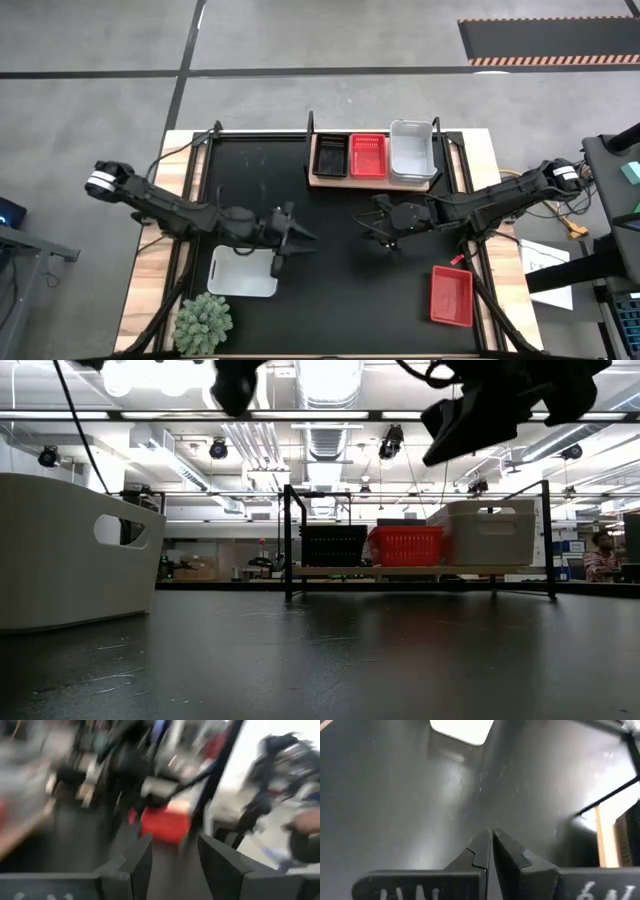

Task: Stack baskets on shelf by color
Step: Adjust the white bin on the table, then stack the red bin into the top of the red bins on the shelf

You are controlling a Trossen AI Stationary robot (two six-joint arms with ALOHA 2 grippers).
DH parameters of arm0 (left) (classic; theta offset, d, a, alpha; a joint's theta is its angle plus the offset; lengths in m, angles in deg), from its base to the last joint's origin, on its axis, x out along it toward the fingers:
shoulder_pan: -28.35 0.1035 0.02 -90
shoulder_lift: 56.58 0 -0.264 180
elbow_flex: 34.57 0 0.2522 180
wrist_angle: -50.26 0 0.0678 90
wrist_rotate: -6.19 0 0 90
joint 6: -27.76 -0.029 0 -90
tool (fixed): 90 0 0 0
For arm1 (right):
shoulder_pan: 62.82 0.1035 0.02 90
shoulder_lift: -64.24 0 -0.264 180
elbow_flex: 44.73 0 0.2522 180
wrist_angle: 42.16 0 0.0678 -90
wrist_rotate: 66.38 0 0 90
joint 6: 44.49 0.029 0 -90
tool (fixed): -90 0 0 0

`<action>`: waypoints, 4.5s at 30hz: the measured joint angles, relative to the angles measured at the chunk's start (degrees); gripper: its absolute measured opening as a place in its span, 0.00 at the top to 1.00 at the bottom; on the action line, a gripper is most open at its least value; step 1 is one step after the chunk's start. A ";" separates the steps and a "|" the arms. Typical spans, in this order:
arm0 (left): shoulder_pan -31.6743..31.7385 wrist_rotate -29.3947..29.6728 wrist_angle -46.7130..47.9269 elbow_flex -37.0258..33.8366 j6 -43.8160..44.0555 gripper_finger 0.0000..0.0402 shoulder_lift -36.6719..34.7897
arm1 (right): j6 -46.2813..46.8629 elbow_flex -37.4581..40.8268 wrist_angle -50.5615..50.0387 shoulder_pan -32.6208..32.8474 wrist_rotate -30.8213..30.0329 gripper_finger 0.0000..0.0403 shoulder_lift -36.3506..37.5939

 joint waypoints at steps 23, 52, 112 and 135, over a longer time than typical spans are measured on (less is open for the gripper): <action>-4.87 -12.56 91.33 35.03 59.22 0.64 20.44 | 2.20 1.31 -6.14 1.53 -0.04 0.97 2.30; -4.69 -8.70 83.21 29.56 59.89 0.64 21.73 | 3.10 1.98 -7.47 1.53 -0.08 0.97 2.56; -0.09 4.59 53.89 33.00 -35.51 0.71 13.92 | 34.02 1.37 -9.51 7.04 10.07 0.97 2.54; 5.17 1.74 32.87 24.82 -49.16 0.71 11.67 | 81.83 -18.89 -56.76 33.28 14.05 0.95 2.38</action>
